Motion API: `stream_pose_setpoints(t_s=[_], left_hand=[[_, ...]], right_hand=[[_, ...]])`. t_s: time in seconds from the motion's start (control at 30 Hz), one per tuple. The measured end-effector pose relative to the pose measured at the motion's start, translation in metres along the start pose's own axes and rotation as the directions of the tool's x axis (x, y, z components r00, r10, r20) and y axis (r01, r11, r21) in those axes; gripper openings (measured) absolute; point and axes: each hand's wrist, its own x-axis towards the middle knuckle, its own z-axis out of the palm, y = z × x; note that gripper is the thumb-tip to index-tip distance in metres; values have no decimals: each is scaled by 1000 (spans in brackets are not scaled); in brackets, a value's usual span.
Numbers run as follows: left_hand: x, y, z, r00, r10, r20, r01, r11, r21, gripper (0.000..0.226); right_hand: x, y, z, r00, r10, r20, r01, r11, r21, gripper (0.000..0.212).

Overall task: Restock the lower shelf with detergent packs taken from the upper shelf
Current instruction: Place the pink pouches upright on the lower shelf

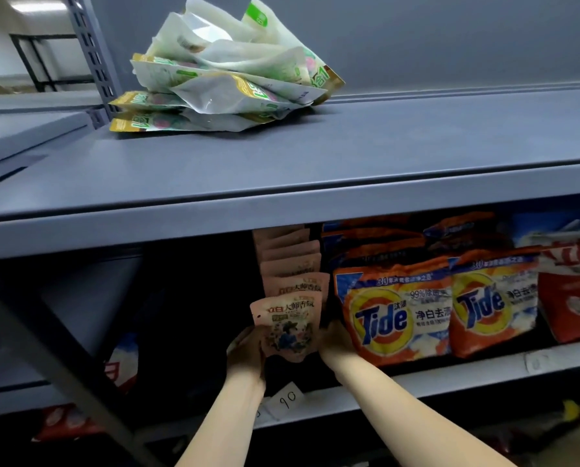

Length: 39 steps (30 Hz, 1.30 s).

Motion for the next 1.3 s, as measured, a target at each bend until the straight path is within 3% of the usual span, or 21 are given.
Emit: stream_pose_setpoints(t_s=[0.07,0.13,0.23,0.33,0.5,0.63,0.9,0.97,1.03,1.13,1.3], left_hand=[[2,-5,2,1000,-5,14,5,999,52,18],[4,-11,3,999,13,44,-22,975,222,29],[5,-14,8,989,42,143,-101,894,436,48],[9,-15,14,975,25,222,-146,825,546,65],[6,-24,20,952,153,266,-303,607,735,49],[5,-30,20,949,233,215,-310,546,778,43],[-2,-12,6,942,290,167,-294,479,827,44],[-11,-3,6,945,290,151,-262,396,880,31],[-23,7,8,948,268,169,-237,243,941,20],[-49,25,10,945,225,239,-254,38,966,22],[-110,64,9,916,269,297,-296,-46,954,32]], right_hand=[[0,2,-3,1000,14,8,-13,993,-116,43],[-1,5,-6,999,-15,32,20,985,-173,38],[-7,9,-10,994,-84,71,99,964,-248,25],[-9,10,-16,988,-141,61,153,936,-317,20],[-7,4,-22,981,-190,-31,174,944,-281,25],[-10,6,-23,979,-198,-56,173,938,-299,31],[-25,1,-40,969,-249,2,211,816,-538,30],[-33,-3,-48,961,-275,34,250,810,-530,33],[-41,-6,-57,941,-331,75,314,766,-562,32],[-57,-13,-73,905,-389,172,412,702,-581,25],[-90,-38,-108,850,-449,275,518,622,-587,25]])
